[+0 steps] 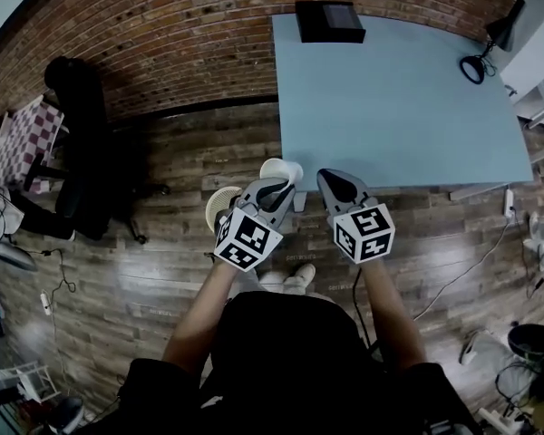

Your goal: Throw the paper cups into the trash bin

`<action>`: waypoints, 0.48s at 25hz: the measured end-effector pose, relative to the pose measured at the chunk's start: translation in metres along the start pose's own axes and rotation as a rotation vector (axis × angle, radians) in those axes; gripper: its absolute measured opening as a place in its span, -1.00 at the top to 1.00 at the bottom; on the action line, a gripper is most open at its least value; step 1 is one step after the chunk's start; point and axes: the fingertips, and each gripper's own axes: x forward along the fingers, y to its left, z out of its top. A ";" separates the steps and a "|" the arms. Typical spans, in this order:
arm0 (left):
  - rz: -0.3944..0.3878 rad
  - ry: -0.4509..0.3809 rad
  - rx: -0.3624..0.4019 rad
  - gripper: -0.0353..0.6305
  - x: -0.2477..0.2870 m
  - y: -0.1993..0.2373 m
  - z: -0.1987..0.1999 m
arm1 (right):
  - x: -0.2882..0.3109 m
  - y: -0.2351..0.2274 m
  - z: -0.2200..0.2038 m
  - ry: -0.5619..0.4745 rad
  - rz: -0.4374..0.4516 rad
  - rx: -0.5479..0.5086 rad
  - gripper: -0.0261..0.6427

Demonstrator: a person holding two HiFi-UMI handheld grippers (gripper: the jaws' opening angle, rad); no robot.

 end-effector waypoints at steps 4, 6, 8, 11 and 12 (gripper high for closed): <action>0.021 0.024 -0.030 0.80 -0.018 0.011 -0.019 | 0.021 0.022 -0.002 0.022 0.041 -0.014 0.91; 0.043 0.029 -0.032 0.80 -0.030 0.021 -0.025 | 0.032 0.034 0.000 0.029 0.058 -0.024 0.91; 0.062 0.032 -0.029 0.80 -0.040 0.032 -0.031 | 0.044 0.045 0.003 0.031 0.069 -0.033 0.91; 0.066 0.014 -0.073 0.80 -0.056 0.046 -0.044 | 0.059 0.063 0.002 0.041 0.082 -0.039 0.91; 0.069 0.010 -0.083 0.80 -0.063 0.051 -0.048 | 0.064 0.070 0.001 0.046 0.087 -0.041 0.91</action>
